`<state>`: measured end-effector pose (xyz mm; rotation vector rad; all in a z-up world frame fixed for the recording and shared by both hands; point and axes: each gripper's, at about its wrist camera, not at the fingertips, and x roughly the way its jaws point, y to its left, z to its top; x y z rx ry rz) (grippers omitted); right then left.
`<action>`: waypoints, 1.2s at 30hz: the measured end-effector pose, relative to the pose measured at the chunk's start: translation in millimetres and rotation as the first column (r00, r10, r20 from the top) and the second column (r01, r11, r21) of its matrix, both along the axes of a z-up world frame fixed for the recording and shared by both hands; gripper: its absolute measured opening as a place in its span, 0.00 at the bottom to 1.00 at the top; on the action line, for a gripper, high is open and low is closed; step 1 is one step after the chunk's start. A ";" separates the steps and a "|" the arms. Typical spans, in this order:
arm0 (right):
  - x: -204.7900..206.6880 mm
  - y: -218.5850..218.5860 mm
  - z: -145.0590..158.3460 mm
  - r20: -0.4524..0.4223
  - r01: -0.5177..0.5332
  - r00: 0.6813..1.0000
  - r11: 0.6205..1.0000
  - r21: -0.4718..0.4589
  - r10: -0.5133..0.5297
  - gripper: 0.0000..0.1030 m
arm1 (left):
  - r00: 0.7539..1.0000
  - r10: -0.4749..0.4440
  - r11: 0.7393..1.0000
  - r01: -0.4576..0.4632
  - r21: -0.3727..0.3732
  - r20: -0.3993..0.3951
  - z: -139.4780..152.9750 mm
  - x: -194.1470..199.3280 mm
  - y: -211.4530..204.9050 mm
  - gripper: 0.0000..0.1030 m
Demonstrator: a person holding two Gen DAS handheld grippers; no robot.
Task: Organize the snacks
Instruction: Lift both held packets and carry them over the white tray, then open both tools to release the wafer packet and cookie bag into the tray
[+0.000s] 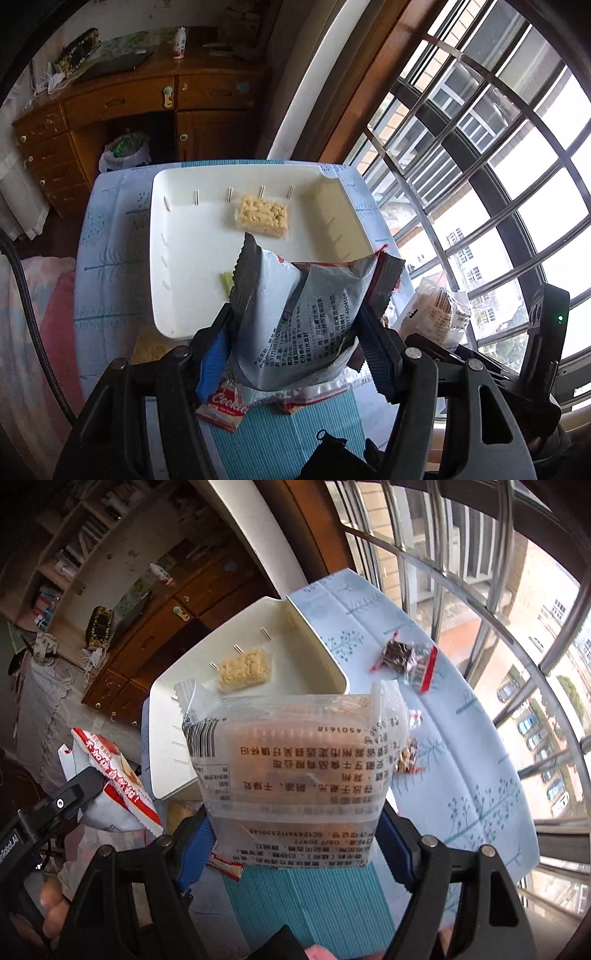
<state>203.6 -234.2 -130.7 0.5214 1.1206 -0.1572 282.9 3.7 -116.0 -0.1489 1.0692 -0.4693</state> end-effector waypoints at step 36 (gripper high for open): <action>96.9 4.4 -16.8 0.213 -0.304 0.924 0.948 -0.091 0.316 0.82 | 0.975 0.178 0.974 -0.194 0.116 0.132 -3.6 43.3 -10.8 0.84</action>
